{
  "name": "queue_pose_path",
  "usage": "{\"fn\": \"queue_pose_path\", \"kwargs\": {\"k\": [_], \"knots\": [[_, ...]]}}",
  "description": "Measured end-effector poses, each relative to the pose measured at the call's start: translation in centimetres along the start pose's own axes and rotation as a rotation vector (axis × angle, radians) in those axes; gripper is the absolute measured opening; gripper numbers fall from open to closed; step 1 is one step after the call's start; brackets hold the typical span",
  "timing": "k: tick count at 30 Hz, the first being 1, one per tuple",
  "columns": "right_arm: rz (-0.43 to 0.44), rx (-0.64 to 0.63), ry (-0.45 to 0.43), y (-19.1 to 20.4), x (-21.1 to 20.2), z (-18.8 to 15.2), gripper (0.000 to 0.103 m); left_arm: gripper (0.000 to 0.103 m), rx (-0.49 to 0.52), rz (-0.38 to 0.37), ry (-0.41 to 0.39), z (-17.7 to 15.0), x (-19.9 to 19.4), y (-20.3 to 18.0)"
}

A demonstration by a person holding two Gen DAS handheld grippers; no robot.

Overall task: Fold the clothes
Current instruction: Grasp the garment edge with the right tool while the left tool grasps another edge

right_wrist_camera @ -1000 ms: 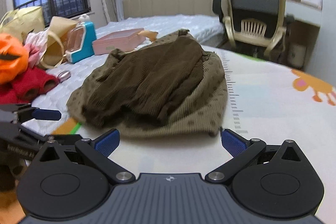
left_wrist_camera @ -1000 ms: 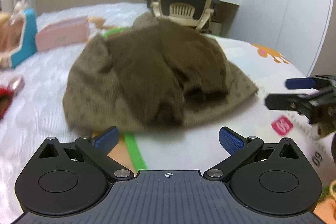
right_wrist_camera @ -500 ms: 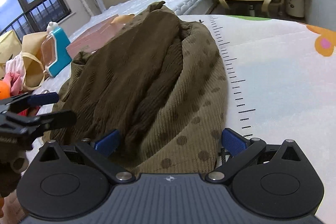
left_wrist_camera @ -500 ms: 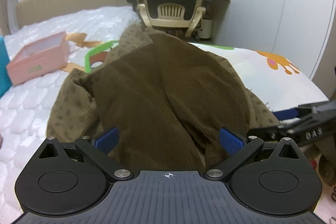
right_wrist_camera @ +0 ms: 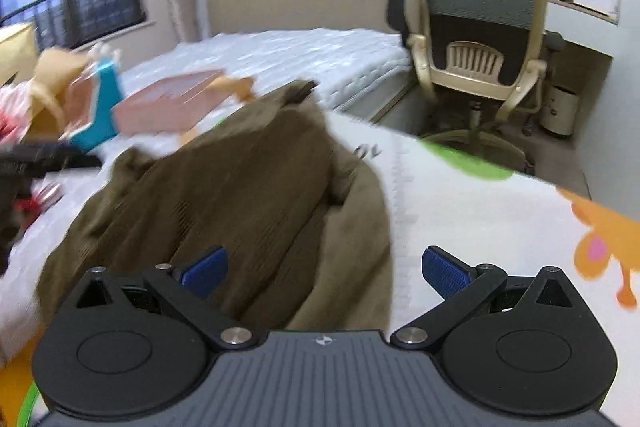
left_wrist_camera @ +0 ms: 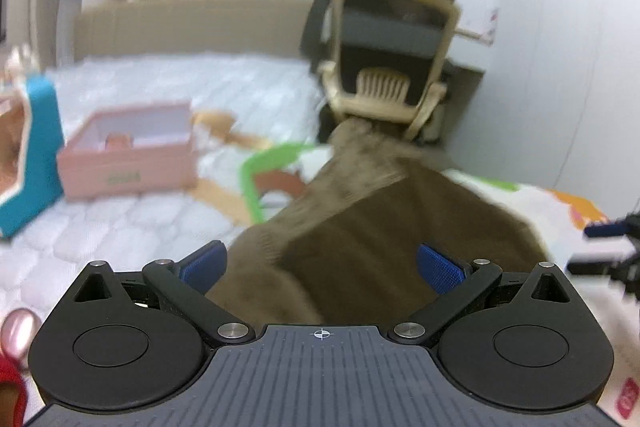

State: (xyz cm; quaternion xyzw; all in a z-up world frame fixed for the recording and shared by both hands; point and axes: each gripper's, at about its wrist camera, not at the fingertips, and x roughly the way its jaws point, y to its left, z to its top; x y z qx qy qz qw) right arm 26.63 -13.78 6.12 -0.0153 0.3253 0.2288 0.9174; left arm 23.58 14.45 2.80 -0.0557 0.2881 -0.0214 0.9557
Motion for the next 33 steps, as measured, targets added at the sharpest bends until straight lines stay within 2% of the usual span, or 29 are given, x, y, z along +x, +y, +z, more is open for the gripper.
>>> {"fn": "queue_pose_path", "kwargs": {"k": [4, 6, 8, 9, 10, 11, 13, 15, 17, 21, 23, 25, 27, 29, 30, 31, 32, 33], "knots": [[0.036, 0.074, 0.022, -0.8, 5.4, 1.3, 0.102, 0.103, -0.066, -0.023, 0.089, -1.2, 3.8, 2.7], [0.052, 0.099, 0.018, -1.1, 7.7, 1.2, 0.094, 0.103, -0.078, -0.031, 0.111, -1.9, 4.9, 3.2], [0.081, 0.14, 0.04, -1.5, 9.5, 0.7, 0.074, 0.101, -0.095, -0.035, 0.13, -2.3, 5.6, 3.7], [0.082, 0.141, 0.038, -1.4, 9.5, 0.5, 0.07, 0.088, -0.107, -0.034, 0.138, -2.4, 5.6, 3.9], [0.082, 0.117, 0.036, -1.0, 9.2, 0.4, 0.051, 0.063, -0.117, -0.049, 0.142, -2.4, 5.2, 3.7], [0.088, 0.089, 0.042, -0.4, 8.8, 0.3, 0.04, 0.055, -0.125, -0.067, 0.146, -2.4, 4.7, 3.5], [0.101, 0.045, 0.051, 0.4, 7.7, 0.0, 0.026, 0.031, -0.122, -0.097, 0.155, -2.4, 3.6, 2.7], [0.119, 0.026, 0.059, 0.4, 5.7, -0.8, 0.02, 0.025, -0.085, -0.114, 0.167, -2.6, 2.1, 1.5], [0.135, 0.012, 0.071, 0.0, 3.3, -2.1, 0.017, 0.025, -0.062, -0.162, 0.192, -3.4, 0.2, 0.1], [0.166, -0.015, 0.101, -0.7, -2.2, -5.2, 0.016, 0.025, 0.018, -0.293, 0.248, -6.3, -5.1, -3.3], [0.157, -0.042, 0.108, -1.2, -4.9, -7.0, 0.016, 0.027, 0.061, -0.331, 0.275, -8.2, -7.4, -5.1], [0.127, -0.069, 0.101, -1.8, -7.3, -8.5, 0.016, 0.035, 0.104, -0.308, 0.24, -8.5, -9.3, -6.2], [0.078, -0.089, 0.078, -2.1, -8.9, -9.1, 0.016, 0.037, 0.147, -0.279, 0.198, -8.6, -11.1, -7.1], [0.025, -0.111, 0.042, -1.8, -10.5, -9.1, 0.022, 0.055, 0.184, -0.273, 0.171, -8.8, -12.6, -8.1], [0.018, -0.119, 0.013, -1.5, -11.4, -9.1, 0.025, 0.072, 0.199, -0.288, 0.17, -8.9, -13.0, -8.6], [0.017, -0.126, -0.017, -1.2, -12.5, -9.2, 0.033, 0.085, 0.214, -0.303, 0.168, -9.1, -13.4, -9.0], [0.033, -0.143, -0.047, -0.6, -13.7, -9.3, 0.049, 0.09, 0.229, -0.318, 0.166, -9.2, -13.8, -9.5], [0.056, -0.166, -0.077, 0.0, -14.9, -9.6, 0.058, 0.094, 0.245, -0.333, 0.164, -9.4, -14.3, -10.0]]}}
